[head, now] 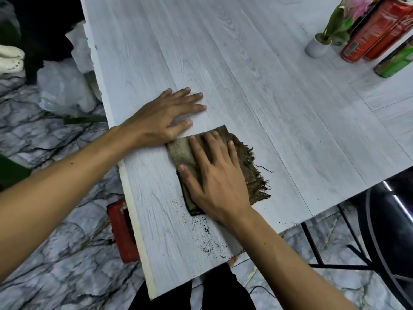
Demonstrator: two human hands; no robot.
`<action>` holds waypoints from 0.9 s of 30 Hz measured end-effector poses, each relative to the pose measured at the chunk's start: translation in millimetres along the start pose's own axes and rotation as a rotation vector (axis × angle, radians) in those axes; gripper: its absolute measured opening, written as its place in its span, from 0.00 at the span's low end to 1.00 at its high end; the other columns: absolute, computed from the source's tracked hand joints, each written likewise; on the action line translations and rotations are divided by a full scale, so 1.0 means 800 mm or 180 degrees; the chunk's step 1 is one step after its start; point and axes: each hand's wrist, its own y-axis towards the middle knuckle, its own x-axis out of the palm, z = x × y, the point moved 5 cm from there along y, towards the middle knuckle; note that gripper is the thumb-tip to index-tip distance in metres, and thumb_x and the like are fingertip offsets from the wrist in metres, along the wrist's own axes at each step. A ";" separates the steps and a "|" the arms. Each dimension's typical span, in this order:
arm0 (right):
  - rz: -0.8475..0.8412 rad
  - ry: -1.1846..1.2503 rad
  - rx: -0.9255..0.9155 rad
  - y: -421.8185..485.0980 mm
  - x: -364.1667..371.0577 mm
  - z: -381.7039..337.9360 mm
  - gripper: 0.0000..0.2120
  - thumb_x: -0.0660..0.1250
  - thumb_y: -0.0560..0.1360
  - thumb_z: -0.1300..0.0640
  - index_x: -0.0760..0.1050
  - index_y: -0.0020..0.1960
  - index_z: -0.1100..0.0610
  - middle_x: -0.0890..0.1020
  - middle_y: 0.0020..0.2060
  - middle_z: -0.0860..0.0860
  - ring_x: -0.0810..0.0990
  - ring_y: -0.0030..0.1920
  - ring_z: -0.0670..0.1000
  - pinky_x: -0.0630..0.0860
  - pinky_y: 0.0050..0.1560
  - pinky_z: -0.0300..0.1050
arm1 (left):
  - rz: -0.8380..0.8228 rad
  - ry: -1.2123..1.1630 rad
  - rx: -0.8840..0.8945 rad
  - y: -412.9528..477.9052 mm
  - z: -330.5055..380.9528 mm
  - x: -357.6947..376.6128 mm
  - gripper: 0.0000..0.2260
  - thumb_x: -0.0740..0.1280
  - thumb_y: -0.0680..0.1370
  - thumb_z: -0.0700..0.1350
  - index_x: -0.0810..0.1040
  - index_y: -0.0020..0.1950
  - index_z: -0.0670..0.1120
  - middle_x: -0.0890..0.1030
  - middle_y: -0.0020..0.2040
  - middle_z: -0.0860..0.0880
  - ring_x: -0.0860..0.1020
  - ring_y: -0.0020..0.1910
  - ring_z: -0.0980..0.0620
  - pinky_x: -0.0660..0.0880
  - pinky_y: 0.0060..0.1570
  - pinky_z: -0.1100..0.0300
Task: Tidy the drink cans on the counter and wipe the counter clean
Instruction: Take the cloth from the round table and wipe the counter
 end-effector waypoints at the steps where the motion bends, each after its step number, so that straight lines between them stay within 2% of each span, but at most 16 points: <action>1: -0.0026 0.0001 -0.0067 -0.003 0.001 -0.003 0.31 0.53 0.84 0.38 0.62 0.82 0.53 0.63 0.80 0.56 0.54 0.82 0.56 0.47 0.82 0.58 | -0.0002 0.0034 0.0007 0.000 0.000 0.001 0.23 0.58 0.86 0.52 0.63 0.81 0.56 0.57 0.83 0.56 0.49 0.83 0.55 0.46 0.82 0.46; 5: -0.0098 0.0039 -0.0229 -0.017 0.006 -0.014 0.31 0.53 0.84 0.38 0.61 0.82 0.52 0.63 0.81 0.56 0.53 0.83 0.56 0.48 0.81 0.59 | -0.0006 0.0122 0.0010 -0.004 0.000 0.004 0.24 0.56 0.84 0.57 0.62 0.82 0.57 0.56 0.84 0.56 0.48 0.84 0.55 0.46 0.82 0.47; 18: -0.0156 0.0170 -0.0668 -0.080 0.012 -0.044 0.28 0.59 0.82 0.40 0.67 0.79 0.49 0.66 0.79 0.56 0.55 0.82 0.57 0.51 0.81 0.60 | 0.0020 0.0199 -0.0080 -0.041 0.011 0.015 0.23 0.56 0.86 0.56 0.61 0.82 0.58 0.54 0.84 0.57 0.47 0.84 0.55 0.45 0.82 0.47; 27: -0.0037 0.0375 -0.0446 -0.137 -0.002 -0.015 0.28 0.65 0.79 0.43 0.70 0.77 0.48 0.67 0.79 0.51 0.57 0.82 0.52 0.56 0.80 0.60 | 0.0100 0.0215 -0.0088 -0.059 0.021 0.019 0.24 0.58 0.86 0.53 0.61 0.82 0.55 0.55 0.84 0.55 0.48 0.84 0.53 0.46 0.82 0.45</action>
